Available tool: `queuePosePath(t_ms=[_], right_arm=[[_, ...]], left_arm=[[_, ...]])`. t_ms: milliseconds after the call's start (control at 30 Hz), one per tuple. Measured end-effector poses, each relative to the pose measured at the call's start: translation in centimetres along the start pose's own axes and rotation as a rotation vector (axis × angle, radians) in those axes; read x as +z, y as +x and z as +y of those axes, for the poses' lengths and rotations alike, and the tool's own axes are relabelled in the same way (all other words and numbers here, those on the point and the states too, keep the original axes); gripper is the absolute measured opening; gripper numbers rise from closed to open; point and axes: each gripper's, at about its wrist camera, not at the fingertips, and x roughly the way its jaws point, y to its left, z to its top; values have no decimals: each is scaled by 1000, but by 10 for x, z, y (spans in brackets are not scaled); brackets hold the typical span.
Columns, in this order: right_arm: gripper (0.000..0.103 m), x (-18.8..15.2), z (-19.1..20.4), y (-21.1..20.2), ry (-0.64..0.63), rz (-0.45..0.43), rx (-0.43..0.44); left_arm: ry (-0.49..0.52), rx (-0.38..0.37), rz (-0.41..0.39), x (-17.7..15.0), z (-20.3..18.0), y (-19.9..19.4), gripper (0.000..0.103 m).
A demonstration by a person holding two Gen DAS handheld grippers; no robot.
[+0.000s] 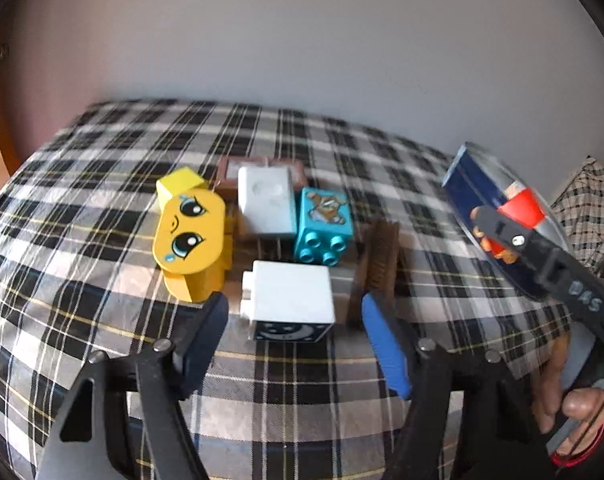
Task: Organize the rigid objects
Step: 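Grasp the red tape roll with the right tool while the left tool grasps the white block, then lift and carry the tape roll and white block over the blue tin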
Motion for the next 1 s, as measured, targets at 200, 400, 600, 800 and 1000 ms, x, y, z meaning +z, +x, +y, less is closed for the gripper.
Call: queuePosePath(t_ms=[200, 400, 600, 800, 1000], right_arm=[[59, 1, -3, -5, 18, -7, 20], [59, 2, -7, -9, 47, -13, 84], [59, 8, -21, -26, 122, -80, 235], [59, 12, -33, -46, 151, -171, 320], [59, 15, -38, -67, 130, -257, 337]], left_arm=[[-24, 42, 17, 2, -1, 10, 45], [1, 58, 17, 2, -4, 9, 43], [-50, 44, -96, 3, 3, -11, 42], [-43, 56, -229, 7, -3, -30, 42], [-31, 27, -304, 15, -21, -43, 42]])
